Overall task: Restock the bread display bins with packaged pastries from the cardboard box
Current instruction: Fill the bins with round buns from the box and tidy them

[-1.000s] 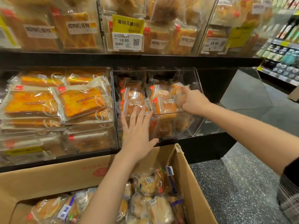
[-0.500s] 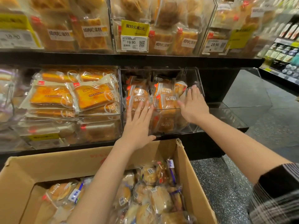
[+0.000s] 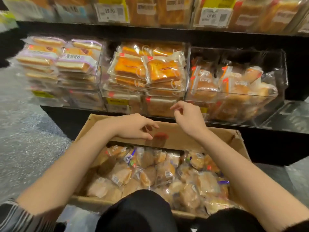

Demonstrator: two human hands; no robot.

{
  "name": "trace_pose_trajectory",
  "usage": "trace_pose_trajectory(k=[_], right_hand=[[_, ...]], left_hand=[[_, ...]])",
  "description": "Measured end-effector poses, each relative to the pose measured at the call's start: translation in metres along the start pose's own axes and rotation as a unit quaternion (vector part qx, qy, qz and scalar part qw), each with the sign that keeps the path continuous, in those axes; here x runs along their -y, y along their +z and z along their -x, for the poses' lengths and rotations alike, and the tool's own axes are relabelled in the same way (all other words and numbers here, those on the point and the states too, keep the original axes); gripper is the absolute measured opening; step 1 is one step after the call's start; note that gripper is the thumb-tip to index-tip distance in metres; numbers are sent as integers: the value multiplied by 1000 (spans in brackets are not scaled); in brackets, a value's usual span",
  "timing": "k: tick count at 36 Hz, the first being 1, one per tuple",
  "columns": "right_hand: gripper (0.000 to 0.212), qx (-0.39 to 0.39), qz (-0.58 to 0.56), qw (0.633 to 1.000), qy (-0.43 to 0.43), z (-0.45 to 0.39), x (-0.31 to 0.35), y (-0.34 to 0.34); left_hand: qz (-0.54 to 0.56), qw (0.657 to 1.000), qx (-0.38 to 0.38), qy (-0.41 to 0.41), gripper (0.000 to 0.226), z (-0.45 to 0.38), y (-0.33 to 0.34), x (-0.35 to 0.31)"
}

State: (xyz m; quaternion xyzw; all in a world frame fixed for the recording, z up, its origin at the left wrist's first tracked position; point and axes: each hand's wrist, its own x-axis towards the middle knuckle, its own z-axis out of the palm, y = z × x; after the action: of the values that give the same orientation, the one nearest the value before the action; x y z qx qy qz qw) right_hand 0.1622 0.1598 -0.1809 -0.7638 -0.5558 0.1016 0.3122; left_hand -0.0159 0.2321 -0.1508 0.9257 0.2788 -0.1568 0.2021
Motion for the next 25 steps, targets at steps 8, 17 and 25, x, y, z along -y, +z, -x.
trace_pose_trajectory(k=[8, 17, 25], right_hand=[[22, 165, -10, 986, -11, 13, 24, 92], [20, 343, 93, 934, -27, 39, 2, 156], [27, 406, 196, 889, -86, 49, -23, 184]], left_hand=[[55, 993, 53, -86, 44, 29, 63, 80], [-20, 951, 264, -161, 61, 10, 157, 159], [-85, 914, 314, -241, 75, -59, 284, 284]])
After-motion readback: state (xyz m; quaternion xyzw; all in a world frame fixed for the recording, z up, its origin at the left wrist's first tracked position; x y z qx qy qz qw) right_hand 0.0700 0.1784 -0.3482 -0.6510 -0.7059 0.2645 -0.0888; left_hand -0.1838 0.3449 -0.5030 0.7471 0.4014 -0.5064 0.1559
